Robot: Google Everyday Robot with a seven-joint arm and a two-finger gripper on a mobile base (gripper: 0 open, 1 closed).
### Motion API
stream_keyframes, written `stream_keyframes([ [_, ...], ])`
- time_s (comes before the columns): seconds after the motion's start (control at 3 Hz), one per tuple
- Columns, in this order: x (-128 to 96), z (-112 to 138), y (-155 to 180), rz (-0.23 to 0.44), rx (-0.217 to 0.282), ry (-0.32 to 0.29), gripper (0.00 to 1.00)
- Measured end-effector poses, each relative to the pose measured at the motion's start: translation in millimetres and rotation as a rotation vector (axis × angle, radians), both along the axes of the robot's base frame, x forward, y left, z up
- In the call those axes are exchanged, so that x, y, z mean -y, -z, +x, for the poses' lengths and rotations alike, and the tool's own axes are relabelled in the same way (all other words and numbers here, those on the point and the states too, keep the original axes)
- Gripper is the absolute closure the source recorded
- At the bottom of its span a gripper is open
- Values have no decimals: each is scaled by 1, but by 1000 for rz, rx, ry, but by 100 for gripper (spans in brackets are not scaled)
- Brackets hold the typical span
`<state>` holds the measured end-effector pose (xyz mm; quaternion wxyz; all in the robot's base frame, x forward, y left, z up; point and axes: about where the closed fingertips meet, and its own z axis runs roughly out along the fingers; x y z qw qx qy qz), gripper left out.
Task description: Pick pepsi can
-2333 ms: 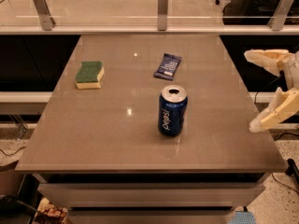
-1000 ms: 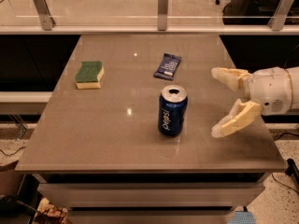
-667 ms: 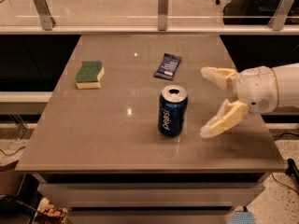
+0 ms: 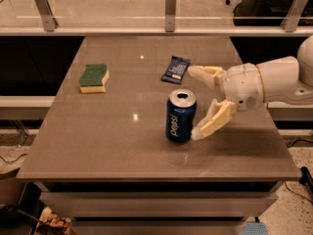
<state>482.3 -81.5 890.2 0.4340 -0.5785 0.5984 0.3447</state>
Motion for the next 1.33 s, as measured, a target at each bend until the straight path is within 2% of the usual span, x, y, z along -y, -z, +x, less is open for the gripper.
stream_keyframes([
  [0.33, -13, -1, 2, 14, 2, -43, 18],
  [1.33, -19, -2, 1, 13, 4, -54, 87],
])
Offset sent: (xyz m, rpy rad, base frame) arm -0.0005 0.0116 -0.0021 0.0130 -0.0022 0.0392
